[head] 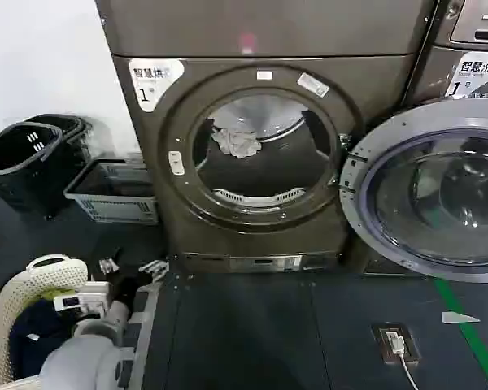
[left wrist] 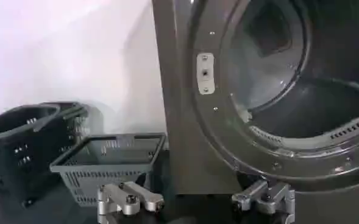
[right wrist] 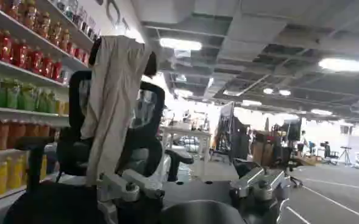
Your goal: Grasp the clothes from the dryer.
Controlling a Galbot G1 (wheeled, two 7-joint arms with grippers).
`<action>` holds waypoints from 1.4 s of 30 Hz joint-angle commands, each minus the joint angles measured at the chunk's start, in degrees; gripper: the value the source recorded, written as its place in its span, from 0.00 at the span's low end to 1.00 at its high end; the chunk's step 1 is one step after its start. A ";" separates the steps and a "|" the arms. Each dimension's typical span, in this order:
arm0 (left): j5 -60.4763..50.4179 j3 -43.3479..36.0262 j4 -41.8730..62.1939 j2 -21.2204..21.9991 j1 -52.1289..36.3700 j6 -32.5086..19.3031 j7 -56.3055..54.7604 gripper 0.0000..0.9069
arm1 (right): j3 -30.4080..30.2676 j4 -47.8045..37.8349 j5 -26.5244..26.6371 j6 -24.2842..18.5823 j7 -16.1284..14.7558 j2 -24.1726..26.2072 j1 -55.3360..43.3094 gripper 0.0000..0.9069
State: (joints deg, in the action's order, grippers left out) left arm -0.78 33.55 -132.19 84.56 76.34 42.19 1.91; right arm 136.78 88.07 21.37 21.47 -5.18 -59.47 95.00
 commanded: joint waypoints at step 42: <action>0.17 -0.77 -0.46 -0.26 0.13 2.81 -1.43 1.00 | -1.76 -2.63 2.69 -4.64 2.41 -0.10 -0.31 1.00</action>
State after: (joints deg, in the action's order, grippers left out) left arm -0.62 32.77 -132.64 84.30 76.43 42.19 0.57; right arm 135.01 85.48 24.03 16.86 -2.82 -59.51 94.70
